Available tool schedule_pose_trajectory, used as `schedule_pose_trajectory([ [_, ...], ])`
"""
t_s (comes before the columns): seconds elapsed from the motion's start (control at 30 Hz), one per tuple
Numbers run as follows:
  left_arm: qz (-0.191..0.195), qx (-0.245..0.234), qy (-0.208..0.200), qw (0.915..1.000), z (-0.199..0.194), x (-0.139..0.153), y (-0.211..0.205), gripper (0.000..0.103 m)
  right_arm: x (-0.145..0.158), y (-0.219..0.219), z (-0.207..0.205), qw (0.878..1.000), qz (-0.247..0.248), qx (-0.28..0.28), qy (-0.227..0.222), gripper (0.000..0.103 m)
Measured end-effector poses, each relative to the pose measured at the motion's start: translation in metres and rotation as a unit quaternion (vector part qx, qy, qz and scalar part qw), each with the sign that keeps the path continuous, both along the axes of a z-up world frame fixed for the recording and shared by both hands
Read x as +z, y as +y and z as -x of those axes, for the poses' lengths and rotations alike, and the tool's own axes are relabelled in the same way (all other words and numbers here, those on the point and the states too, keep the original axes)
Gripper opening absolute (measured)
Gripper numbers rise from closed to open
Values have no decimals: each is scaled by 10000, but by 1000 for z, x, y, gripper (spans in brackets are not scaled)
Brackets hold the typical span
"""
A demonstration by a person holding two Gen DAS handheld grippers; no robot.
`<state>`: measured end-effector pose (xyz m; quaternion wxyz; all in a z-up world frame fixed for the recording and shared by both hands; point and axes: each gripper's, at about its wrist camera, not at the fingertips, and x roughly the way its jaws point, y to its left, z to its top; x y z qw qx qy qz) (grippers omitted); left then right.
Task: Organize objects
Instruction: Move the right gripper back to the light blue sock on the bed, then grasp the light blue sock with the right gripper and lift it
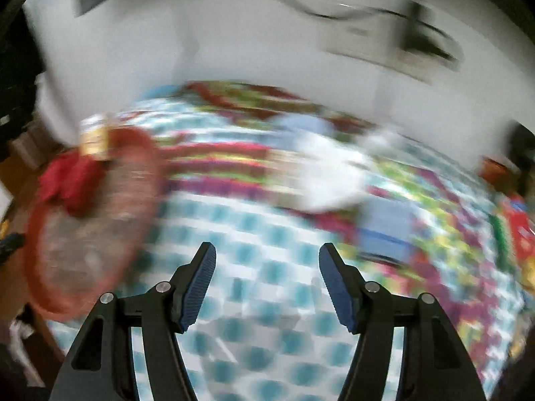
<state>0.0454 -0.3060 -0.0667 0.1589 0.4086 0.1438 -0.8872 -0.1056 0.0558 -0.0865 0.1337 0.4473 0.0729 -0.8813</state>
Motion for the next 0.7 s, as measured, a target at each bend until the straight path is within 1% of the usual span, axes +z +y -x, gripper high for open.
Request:
schedule_pose_trajectory([
  [0.07, 80, -50, 19, 10000, 1, 1, 5, 49, -9, 32, 5, 9992, 49, -381, -96, 62],
  [0.23, 199, -292, -52, 9994, 6, -1, 20, 49, -28, 62, 22, 9963, 39, -850, -148, 62],
  [0.37, 325, -429, -114, 9985, 10, -5, 29, 49, -33, 66, 37, 9955, 109, -944, -63, 63],
  [0.47, 385, -532, -138, 9977, 12, -7, 34, 49, -39, 60, 53, 9957, 54, -924, -1, 70],
  [0.57, 360, -637, -154, 9972, 13, -10, 38, 49, -45, 52, 64, 9959, 9, -902, 68, 71],
  [0.7, 393, -692, -212, 9966, 16, -13, 43, 49, -53, 45, 77, 9956, 41, -933, 7, 71],
])
